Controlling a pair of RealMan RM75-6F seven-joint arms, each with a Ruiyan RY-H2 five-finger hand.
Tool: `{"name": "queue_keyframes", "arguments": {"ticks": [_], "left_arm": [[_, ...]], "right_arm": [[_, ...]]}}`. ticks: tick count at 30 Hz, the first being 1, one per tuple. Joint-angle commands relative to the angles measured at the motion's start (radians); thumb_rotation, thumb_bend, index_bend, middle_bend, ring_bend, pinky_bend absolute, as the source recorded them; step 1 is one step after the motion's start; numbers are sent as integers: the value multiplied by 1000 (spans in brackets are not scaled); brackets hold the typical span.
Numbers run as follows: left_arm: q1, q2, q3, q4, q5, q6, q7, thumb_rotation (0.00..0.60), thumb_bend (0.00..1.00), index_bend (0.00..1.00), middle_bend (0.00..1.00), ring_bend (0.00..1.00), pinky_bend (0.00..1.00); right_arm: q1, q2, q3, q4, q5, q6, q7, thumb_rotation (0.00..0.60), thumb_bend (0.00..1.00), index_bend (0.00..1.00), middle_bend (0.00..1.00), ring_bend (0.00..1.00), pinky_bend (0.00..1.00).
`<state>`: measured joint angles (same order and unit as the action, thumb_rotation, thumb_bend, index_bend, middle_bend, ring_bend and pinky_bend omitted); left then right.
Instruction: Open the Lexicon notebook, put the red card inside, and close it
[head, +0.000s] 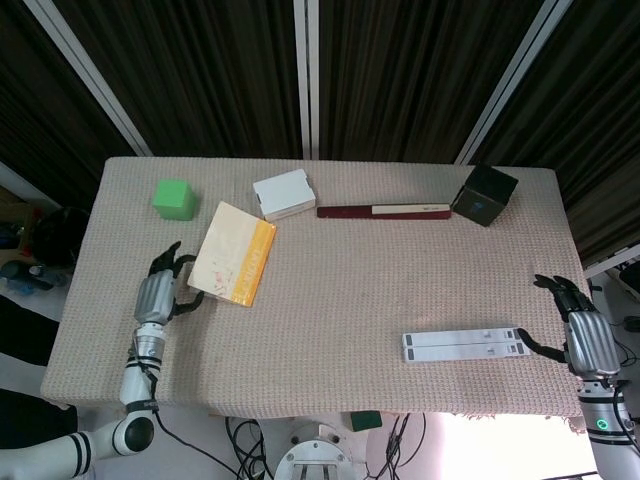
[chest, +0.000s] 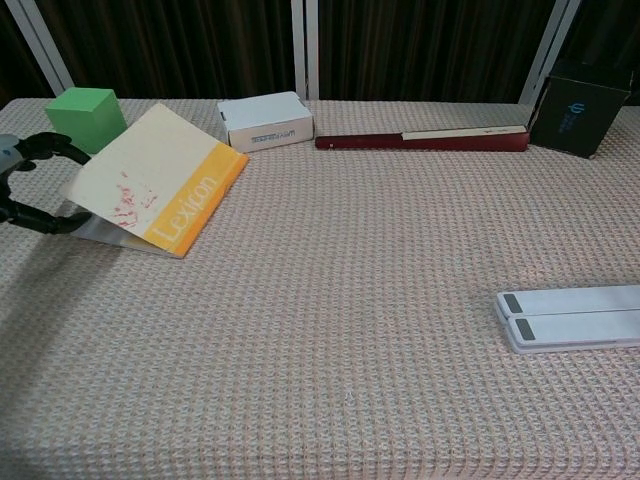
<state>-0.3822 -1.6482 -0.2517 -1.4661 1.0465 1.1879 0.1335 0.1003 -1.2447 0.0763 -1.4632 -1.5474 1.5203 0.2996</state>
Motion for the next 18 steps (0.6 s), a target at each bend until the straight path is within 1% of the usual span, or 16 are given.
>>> {"name": "queue_keyframes", "arguments": {"ticks": [1,2,4,6,7,9,10,13,15,18], "left_arm": [[7,42,-7,-22,14,11,7,600,263,229,0,0,14],[8,61,-2,-27,27,10,7,600,264,229,0,0,15],[7,129,26,-39,79,-10,12,600,264,229,0,0,18],[11,181,42,-51,122,5,33,600,264,231,0,0,20],[15,215,57,-50,168,24,37,600,264,233,3,0,22],[32,251,67,-48,213,77,57,600,263,236,17,0,24],[43,275,78,-41,254,110,58,600,263,237,23,0,26],[76,331,99,-34,322,183,43,600,261,244,32,0,35],[101,360,107,-42,336,220,26,600,248,246,32,0,34],[133,420,138,-59,379,246,-29,600,231,247,32,0,33]], "right_arm": [[-1,2,0,-1,1,0,0,600,160,179,223,132,249],[-1,4,1,-1,2,0,-1,600,160,180,223,132,249],[1,11,-3,-2,1,-7,-7,600,160,180,223,132,248],[4,25,-7,-7,1,-20,-21,600,160,179,223,132,246],[7,34,-8,-12,1,-27,-31,600,160,179,223,132,245],[10,48,-7,-20,3,-34,-45,600,160,179,223,132,245],[12,57,-5,-25,4,-36,-52,600,160,180,223,132,245],[14,78,-2,-37,6,-37,-67,600,160,180,224,132,245],[13,90,-1,-46,6,-35,-77,600,160,179,224,132,244],[7,105,-1,-57,11,-31,-77,600,159,179,225,129,230]]}}
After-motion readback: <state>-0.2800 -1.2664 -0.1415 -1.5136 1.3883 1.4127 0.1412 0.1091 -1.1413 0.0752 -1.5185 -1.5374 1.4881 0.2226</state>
